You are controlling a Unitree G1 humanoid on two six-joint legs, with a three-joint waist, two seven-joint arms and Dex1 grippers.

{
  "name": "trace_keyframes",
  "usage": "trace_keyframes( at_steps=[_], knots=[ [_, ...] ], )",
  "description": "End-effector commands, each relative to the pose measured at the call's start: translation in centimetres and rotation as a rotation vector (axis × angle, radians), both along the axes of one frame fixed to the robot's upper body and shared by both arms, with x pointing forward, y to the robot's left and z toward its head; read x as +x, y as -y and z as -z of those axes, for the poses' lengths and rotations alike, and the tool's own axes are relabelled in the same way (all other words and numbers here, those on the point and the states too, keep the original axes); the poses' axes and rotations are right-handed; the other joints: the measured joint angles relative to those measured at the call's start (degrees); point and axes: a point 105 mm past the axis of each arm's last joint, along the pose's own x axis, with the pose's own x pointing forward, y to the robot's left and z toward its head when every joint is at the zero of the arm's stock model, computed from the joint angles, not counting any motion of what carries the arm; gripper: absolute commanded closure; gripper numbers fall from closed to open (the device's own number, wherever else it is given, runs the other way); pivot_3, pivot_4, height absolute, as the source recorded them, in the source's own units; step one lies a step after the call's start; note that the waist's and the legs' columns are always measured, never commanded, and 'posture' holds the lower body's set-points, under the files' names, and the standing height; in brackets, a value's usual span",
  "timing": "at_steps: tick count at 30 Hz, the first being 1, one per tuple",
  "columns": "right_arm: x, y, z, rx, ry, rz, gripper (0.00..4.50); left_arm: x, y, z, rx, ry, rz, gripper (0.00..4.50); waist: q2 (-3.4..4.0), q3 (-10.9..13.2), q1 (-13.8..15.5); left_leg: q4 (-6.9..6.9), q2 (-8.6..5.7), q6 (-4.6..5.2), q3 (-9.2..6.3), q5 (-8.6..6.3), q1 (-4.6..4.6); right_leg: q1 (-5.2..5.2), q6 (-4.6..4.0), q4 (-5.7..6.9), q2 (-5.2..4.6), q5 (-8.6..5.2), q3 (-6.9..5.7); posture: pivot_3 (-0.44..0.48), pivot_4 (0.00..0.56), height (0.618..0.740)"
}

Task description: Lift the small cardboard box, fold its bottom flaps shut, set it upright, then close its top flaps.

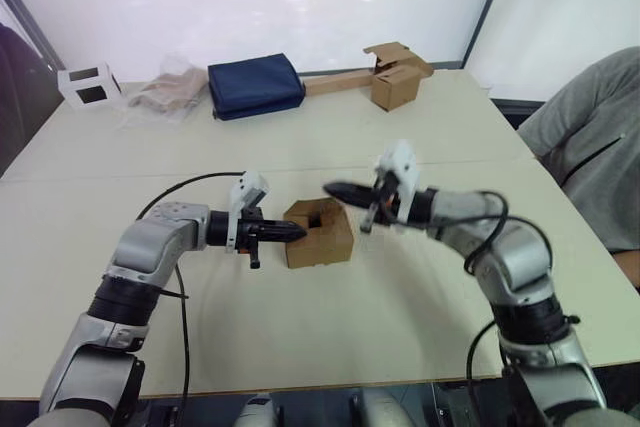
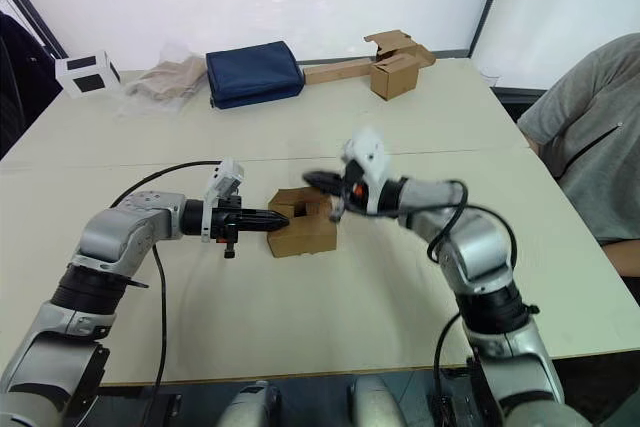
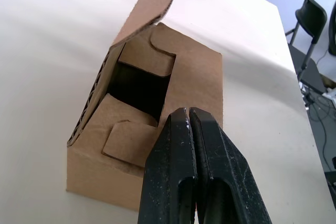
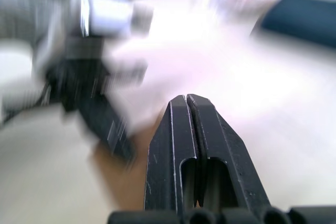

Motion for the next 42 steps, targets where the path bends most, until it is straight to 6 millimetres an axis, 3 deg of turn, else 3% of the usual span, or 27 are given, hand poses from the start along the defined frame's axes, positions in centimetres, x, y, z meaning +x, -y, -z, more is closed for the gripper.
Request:
trace_keyframes(
  at_steps=[1, 6, 19, 24, 29, 36, 42],
  knots=[
    [2.0, -0.2, 0.6, -0.038, 0.014, 0.027, 4.5, -0.1, -0.1, -0.9, -0.009, 0.026, -0.003, 4.44, 0.0, 0.0, 0.0, 0.0, 0.0, 0.0, 0.0, 0.0, 0.0, 0.0, 0.0, 0.0, 0.0, 0.0, 0.0, 0.0, 0.15, 0.74],
    [3.5, -1.4, 4.5, -0.148, -0.032, 0.008, 4.5, -0.2, -0.1, -1.1, -0.012, 0.033, -0.008, 4.44, 0.01, 0.0, -0.1, -0.01, -0.01, 0.0, 0.03, 0.0, 0.0, -0.01, 0.0, 0.0, -0.01, 0.0, 0.01, 0.0, 0.15, 0.74],
    [1.4, -0.7, 9.5, -0.243, -0.127, -0.025, 4.5, -0.2, -1.2, -2.4, -0.016, 0.05, -0.032, 4.44, 0.0, 0.0, -0.1, -0.01, 0.0, -0.01, 0.02, 0.0, -0.02, -0.04, 0.0, 0.0, -0.01, 0.0, 0.01, 0.0, 0.15, 0.74],
    [1.3, -0.8, 9.6, -0.23, -0.13, -0.015, 4.5, 0.0, -2.1, -3.6, -0.014, 0.071, -0.041, 4.44, 0.01, 0.0, 0.0, 0.01, 0.0, -0.01, 0.02, 0.0, 0.0, -0.02, 0.0, 0.04, 0.0, 0.0, 0.01, 0.0, 0.15, 0.74],
    [0.9, -1.0, 9.0, -0.216, -0.122, -0.022, 4.5, 1.2, -1.2, -4.4, -0.037, 0.098, -0.042, 4.44, 0.01, 0.0, 0.0, 0.02, 0.0, -0.01, 0.01, 0.0, 0.0, -0.02, 0.0, 0.04, 0.0, 0.0, 0.0, 0.0, 0.15, 0.74],
    [-0.3, -1.3, 7.8, -0.209, -0.101, -0.045, 4.5, 2.8, 1.2, -3.2, 0.008, 0.146, -0.028, 4.44, 0.01, 0.0, 0.0, 0.02, -0.02, -0.01, 0.02, 0.01, -0.01, -0.02, 0.0, 0.01, -0.01, 0.0, 0.01, 0.0, 0.15, 0.74],
    [-2.4, -1.5, 5.6, -0.164, -0.106, -0.082, 4.5, 4.0, 2.4, -1.8, 0.038, 0.156, -0.025, 4.44, 0.01, 0.0, 0.0, 0.01, -0.01, -0.01, 0.01, 0.0, -0.03, -0.05, 0.0, 0.02, 0.0, 0.0, 0.01, 0.0, 0.15, 0.74]
  ],
)
